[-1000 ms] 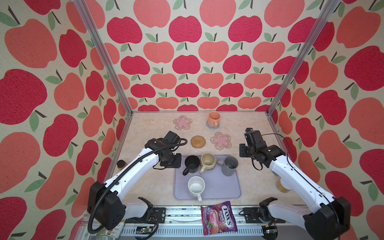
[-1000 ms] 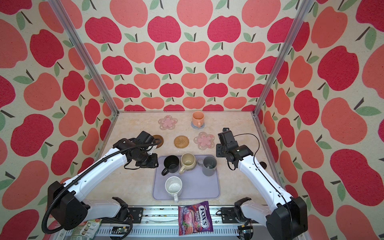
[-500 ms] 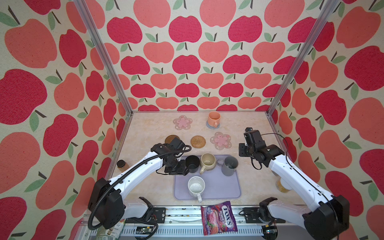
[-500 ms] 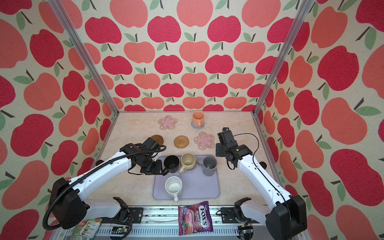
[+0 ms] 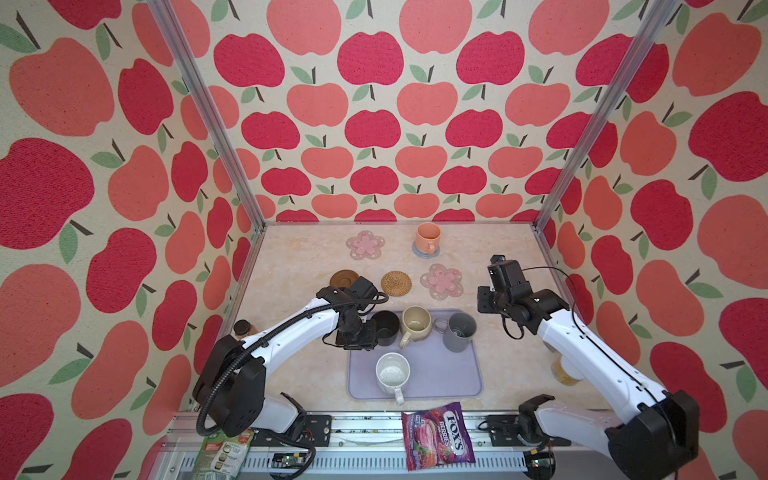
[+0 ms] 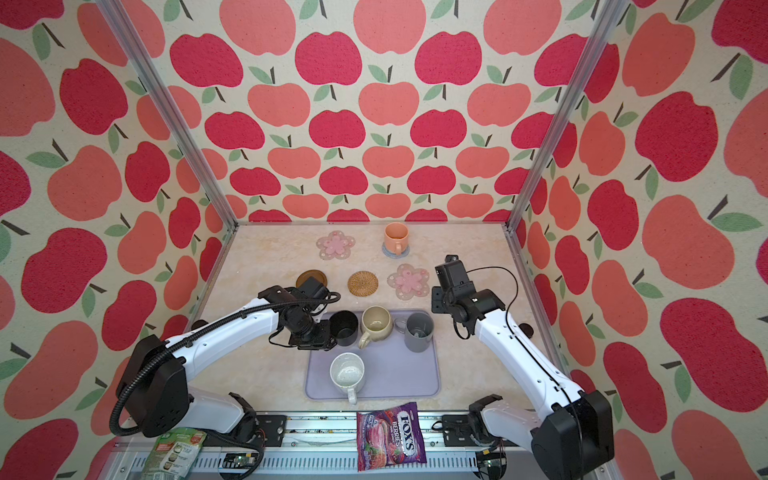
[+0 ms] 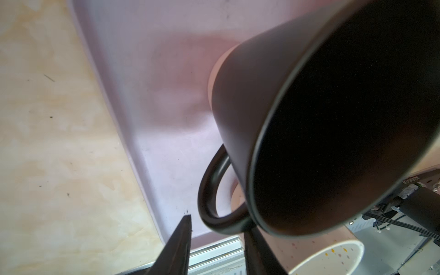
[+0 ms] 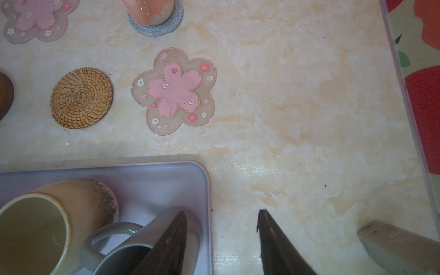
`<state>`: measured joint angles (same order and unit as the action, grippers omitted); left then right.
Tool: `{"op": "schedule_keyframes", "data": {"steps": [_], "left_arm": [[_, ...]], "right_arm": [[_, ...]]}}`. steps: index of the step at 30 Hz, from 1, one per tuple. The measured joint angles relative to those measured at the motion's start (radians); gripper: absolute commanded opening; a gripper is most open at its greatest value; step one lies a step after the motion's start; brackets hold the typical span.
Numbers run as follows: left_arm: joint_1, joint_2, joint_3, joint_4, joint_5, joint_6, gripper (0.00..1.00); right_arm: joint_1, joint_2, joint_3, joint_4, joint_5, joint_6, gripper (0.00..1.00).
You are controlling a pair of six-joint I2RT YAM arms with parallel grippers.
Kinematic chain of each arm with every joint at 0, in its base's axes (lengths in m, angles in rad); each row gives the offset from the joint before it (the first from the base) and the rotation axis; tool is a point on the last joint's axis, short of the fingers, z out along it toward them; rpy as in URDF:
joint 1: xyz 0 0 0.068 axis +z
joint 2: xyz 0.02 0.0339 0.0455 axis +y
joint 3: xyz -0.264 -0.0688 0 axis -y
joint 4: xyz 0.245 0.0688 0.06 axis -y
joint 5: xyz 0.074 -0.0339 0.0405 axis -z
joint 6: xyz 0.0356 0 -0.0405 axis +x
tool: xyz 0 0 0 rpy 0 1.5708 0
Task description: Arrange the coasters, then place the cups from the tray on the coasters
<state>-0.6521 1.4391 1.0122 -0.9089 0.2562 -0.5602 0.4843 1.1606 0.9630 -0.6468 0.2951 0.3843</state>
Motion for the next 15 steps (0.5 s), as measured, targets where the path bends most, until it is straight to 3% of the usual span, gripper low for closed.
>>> {"op": "schedule_keyframes", "data": {"steps": [15], "left_arm": [[0.064,0.021,0.0,-0.018,-0.138,0.003,0.37]], "right_arm": [[0.0,-0.02,0.0,-0.001,0.002,0.0,0.52]]}}
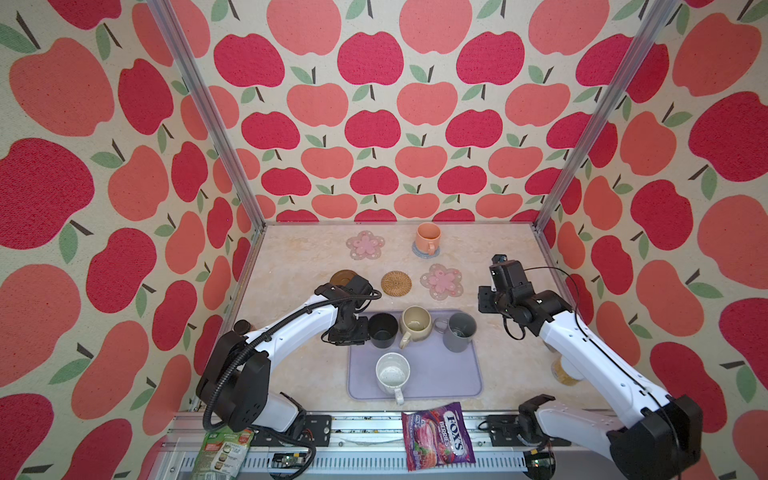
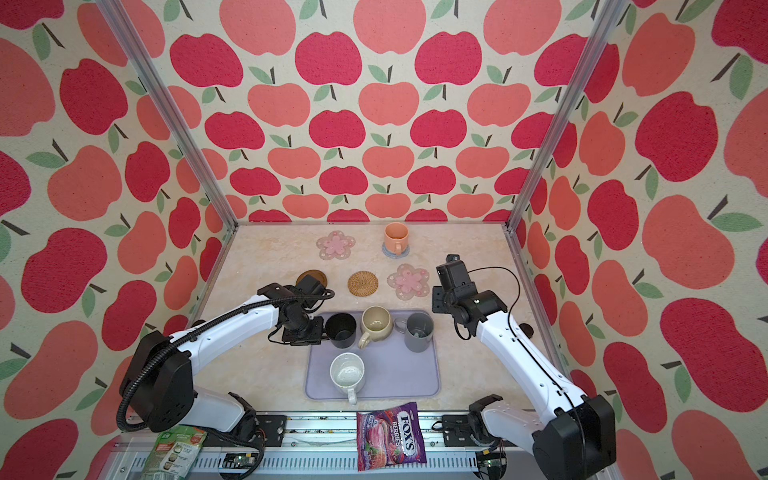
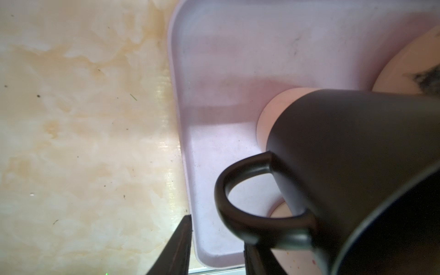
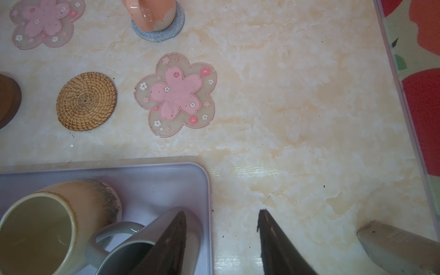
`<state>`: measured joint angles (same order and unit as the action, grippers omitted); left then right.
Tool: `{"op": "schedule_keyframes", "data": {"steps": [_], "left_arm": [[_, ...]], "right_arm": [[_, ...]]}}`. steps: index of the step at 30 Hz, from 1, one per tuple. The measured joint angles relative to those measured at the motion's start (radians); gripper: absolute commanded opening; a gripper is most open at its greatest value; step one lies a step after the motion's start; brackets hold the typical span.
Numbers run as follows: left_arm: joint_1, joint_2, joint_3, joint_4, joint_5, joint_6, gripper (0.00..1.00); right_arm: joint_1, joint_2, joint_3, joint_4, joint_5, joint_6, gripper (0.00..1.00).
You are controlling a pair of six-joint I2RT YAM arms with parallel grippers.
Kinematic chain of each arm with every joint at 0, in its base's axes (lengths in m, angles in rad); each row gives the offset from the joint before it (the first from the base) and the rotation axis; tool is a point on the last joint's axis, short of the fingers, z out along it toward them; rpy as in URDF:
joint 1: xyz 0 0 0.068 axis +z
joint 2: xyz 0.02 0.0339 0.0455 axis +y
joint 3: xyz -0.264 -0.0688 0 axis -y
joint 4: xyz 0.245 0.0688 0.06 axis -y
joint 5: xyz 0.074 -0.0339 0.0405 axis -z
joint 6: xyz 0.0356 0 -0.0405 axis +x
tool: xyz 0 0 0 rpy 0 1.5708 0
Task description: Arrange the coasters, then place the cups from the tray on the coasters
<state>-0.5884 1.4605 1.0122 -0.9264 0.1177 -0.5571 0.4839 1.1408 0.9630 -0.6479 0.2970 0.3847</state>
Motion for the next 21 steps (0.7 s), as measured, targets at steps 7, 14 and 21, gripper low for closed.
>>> {"op": "schedule_keyframes", "data": {"steps": [7,14,21], "left_arm": [[0.038,0.011,0.0,0.02,-0.006,0.01,0.37],[0.046,0.064,0.001,0.056,-0.005,0.026,0.37],[0.046,0.068,0.025,0.058,-0.006,0.038,0.37]], "right_arm": [[0.0,-0.005,0.0,0.0,0.001,0.003,0.52],[-0.001,-0.012,0.0,-0.007,0.002,0.003,0.53],[-0.002,-0.025,0.0,-0.016,0.002,0.003,0.53]]}}
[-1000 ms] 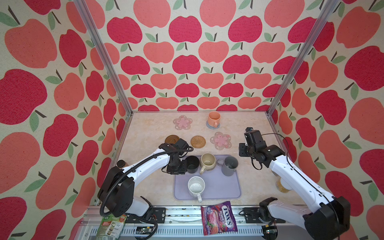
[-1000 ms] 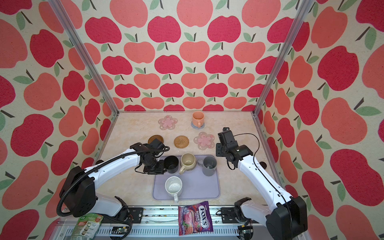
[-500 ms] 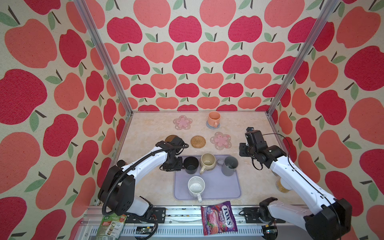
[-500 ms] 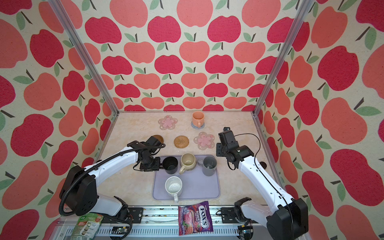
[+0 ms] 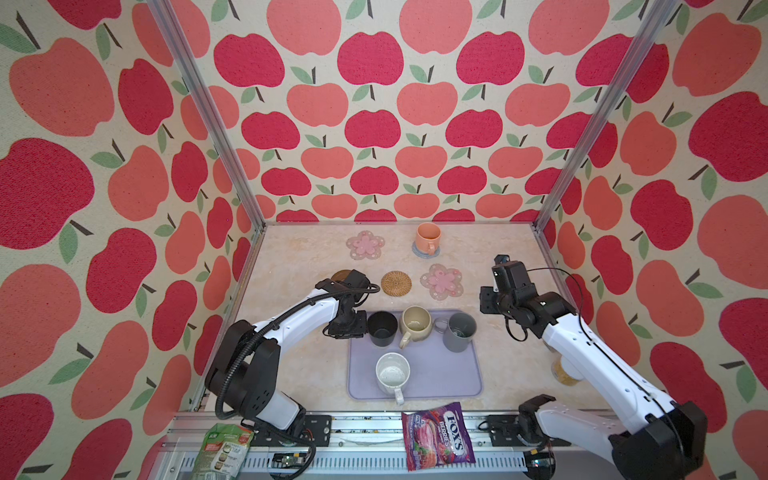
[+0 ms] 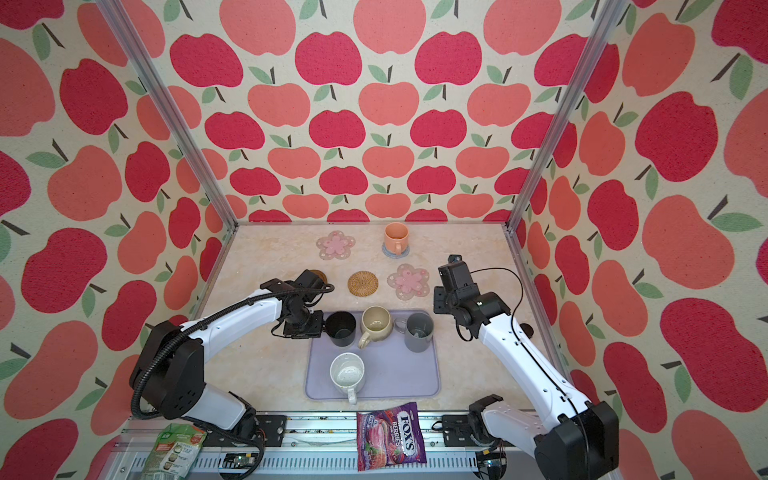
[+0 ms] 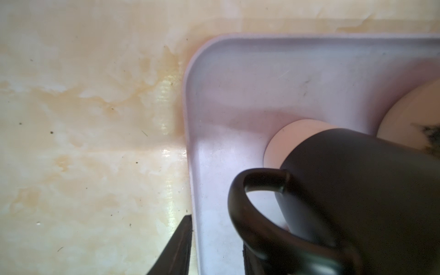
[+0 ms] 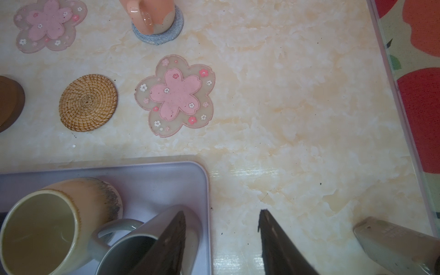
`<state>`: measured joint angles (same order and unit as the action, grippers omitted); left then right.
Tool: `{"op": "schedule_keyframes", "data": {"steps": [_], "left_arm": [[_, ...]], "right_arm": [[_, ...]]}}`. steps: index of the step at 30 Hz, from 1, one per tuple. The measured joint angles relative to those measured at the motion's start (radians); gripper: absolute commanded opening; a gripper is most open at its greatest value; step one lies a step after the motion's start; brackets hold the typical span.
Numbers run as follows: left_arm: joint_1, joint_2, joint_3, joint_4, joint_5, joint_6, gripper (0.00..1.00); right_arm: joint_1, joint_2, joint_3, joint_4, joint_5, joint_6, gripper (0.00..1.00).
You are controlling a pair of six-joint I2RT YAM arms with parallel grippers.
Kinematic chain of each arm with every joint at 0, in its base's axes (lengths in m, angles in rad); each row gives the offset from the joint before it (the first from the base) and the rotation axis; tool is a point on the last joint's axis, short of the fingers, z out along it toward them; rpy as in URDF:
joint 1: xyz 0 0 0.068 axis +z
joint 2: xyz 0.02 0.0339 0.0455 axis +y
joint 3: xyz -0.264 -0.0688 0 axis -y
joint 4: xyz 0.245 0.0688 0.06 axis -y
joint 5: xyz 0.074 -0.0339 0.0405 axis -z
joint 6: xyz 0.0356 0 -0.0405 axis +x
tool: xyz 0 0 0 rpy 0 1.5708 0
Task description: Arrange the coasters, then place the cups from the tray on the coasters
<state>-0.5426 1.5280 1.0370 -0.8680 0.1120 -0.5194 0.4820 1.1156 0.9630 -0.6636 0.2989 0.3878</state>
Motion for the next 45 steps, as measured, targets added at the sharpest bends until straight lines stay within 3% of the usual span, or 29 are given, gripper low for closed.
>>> {"op": "schedule_keyframes", "data": {"steps": [15,32,45], "left_arm": [[-0.025,-0.257,-0.009,-0.141,0.068,0.013,0.38],[-0.065,-0.251,-0.038,-0.163,0.079,0.002,0.38],[-0.097,-0.235,0.043,-0.197,0.064,0.015,0.38]], "right_arm": [[-0.005,0.014,0.0,0.005,-0.019,0.009,0.53],[-0.004,-0.043,0.007,-0.083,-0.008,0.011,0.52],[-0.004,-0.121,0.01,-0.172,0.0,0.011,0.52]]}}
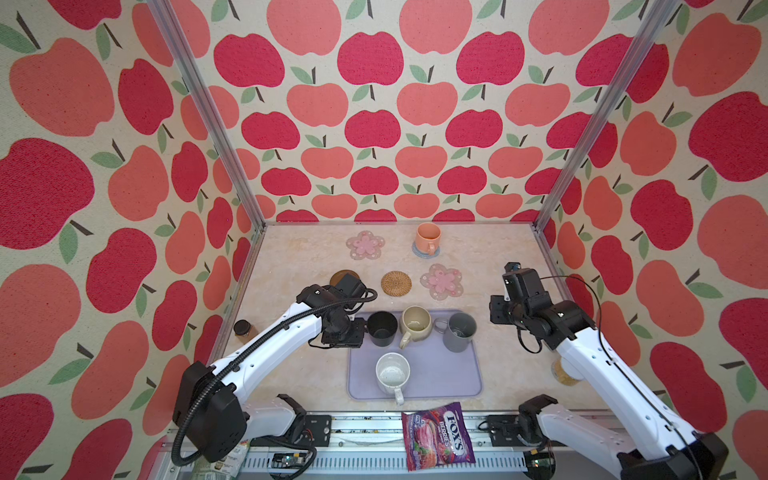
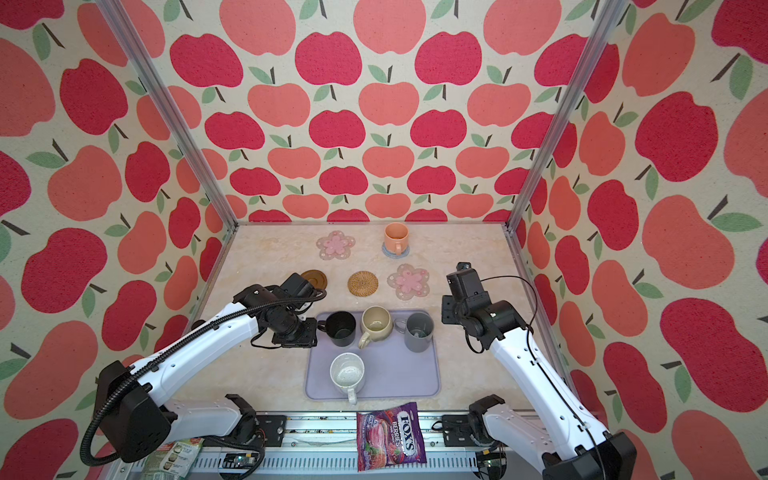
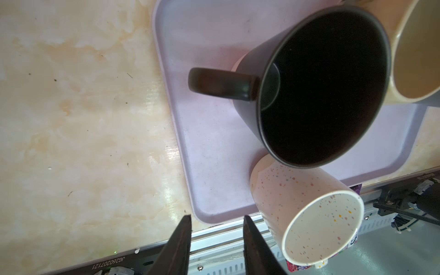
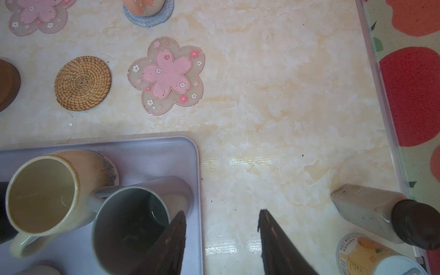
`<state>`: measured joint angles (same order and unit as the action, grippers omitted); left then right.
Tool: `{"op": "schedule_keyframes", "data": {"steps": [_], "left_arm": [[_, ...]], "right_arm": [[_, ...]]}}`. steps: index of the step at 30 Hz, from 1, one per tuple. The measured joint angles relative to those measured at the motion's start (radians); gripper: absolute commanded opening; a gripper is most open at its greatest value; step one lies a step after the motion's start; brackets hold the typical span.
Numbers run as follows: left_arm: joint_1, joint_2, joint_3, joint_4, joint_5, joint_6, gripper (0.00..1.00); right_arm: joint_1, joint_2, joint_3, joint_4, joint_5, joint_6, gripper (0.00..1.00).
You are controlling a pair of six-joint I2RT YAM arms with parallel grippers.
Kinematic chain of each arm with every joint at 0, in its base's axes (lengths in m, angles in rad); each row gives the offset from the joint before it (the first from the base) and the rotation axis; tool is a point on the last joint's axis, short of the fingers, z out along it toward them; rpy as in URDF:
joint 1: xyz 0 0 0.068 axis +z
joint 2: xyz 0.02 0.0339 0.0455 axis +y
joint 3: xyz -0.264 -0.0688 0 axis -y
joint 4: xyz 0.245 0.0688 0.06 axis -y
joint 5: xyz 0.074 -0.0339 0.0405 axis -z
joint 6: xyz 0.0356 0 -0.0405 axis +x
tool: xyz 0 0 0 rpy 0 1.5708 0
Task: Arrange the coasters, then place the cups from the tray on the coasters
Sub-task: 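Shift left gripper from black mug over the cream mug on tray, then lower left gripper into the cream mug's opening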
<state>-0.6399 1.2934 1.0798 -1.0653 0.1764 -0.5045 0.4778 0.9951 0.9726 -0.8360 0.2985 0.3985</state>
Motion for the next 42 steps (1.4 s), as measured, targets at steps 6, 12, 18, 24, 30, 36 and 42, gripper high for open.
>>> {"op": "schedule_keyframes", "data": {"steps": [6,12,18,24,30,36,42], "left_arm": [[-0.074,0.035,0.106,-0.004,-0.017,0.003,0.38],[-0.141,0.11,0.192,-0.001,-0.036,0.011,0.38],[-0.222,0.24,0.288,0.013,-0.042,0.037,0.38],[-0.268,0.364,0.364,0.03,-0.043,0.064,0.38],[-0.27,0.46,0.427,0.026,-0.057,0.086,0.38],[-0.277,0.527,0.455,0.029,-0.057,0.104,0.38],[-0.277,0.568,0.461,0.03,-0.06,0.107,0.38]], "right_arm": [[0.0,-0.002,0.0,-0.003,0.0,0.0,0.52],[0.0,-0.002,0.0,-0.003,0.0,0.0,0.53],[0.0,-0.005,-0.001,-0.003,0.0,0.0,0.53],[0.0,-0.022,-0.002,-0.003,0.0,0.0,0.53],[-0.001,-0.048,-0.005,-0.004,0.007,-0.003,0.54],[-0.01,-0.067,-0.018,-0.015,0.016,-0.005,0.55],[-0.016,-0.071,-0.021,-0.027,0.019,-0.014,0.55]]}}
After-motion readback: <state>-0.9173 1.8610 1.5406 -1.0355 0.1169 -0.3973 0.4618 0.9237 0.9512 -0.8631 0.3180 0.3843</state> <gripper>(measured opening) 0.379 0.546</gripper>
